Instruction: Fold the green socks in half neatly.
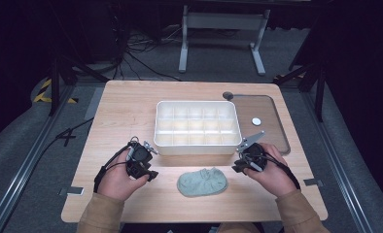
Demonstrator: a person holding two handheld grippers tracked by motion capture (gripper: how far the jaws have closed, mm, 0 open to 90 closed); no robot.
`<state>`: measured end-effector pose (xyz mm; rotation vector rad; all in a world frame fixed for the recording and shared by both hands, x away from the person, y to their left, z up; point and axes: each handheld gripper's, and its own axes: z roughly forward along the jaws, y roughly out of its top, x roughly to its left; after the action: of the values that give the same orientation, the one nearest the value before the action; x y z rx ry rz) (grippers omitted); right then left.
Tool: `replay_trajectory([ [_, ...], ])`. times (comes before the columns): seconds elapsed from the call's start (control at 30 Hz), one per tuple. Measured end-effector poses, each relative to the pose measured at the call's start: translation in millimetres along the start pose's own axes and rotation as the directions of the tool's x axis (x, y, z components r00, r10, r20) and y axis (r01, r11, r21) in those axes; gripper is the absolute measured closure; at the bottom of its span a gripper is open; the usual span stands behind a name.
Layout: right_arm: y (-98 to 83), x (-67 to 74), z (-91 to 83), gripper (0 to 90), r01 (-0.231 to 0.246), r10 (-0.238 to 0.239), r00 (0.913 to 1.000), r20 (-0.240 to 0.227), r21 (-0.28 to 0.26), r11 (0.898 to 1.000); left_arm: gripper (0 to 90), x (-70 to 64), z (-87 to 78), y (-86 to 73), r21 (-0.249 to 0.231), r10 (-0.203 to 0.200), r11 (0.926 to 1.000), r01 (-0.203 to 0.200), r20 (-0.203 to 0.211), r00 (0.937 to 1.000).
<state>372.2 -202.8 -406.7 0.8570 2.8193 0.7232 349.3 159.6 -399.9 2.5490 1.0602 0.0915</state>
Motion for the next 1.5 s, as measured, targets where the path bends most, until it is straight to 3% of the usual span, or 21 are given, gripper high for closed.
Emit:
replay_trajectory([
  [0.27, -1.5, 2.3, -2.4, 74.6, 0.010, -0.010, 0.9998, -0.016, -0.021, 1.000, 56.5, -6.6, -7.9, 4.0, -0.014, 0.021, 0.9997, -0.021, 0.007, 0.9998],
  [0.4, 0.3, 5.4, -3.6, 74.4, 0.012, -0.013, 0.9995, -0.029, -0.039, 0.999, 56.7, -12.4, -12.2, 5.7, -0.031, 0.031, 0.9991, -0.030, 0.031, 0.9990],
  [0.63, 8.6, 17.5, -2.1, 71.9, 0.017, -0.024, 0.9963, -0.083, -0.084, 0.996, 57.0, -18.4, -15.8, 8.8, -0.030, 0.044, 0.9986, -0.043, 0.031, 0.9985],
  [0.73, 11.3, 22.7, 0.8, 75.3, 0.021, -0.030, 0.9948, -0.097, -0.099, 0.995, 57.6, -18.2, -15.3, 8.8, -0.036, 0.042, 0.9985, -0.041, 0.030, 0.9987],
  [0.87, 16.5, 31.7, 9.1, 78.7, 0.032, -0.049, 0.9885, -0.143, -0.112, 0.993, 58.5, -15.6, -13.9, 8.0, -0.040, 0.029, 0.9988, -0.027, 0.030, 0.9991],
  [1.1, 29.1, 47.7, 27.9, 89.8, 0.067, -0.087, 0.9806, -0.176, -0.114, 0.991, 61.0, -15.8, -14.2, 5.1, -0.062, 0.028, 0.9977, -0.026, 0.033, 0.9990],
  [1.3, 37.3, 56.1, 45.9, 90.0, 0.089, -0.106, 0.9760, -0.190, -0.095, 0.991, 61.2, -18.2, -11.1, 1.7, -0.047, 0.030, 0.9985, -0.028, 0.036, 0.9989],
  [1.5, 40.8, 61.3, 65.5, 90.0, 0.104, -0.112, 0.9780, -0.176, -0.054, 0.993, 61.2, -21.0, -4.3, -0.9, -0.029, 0.028, 0.9992, -0.027, 0.045, 0.9986],
])
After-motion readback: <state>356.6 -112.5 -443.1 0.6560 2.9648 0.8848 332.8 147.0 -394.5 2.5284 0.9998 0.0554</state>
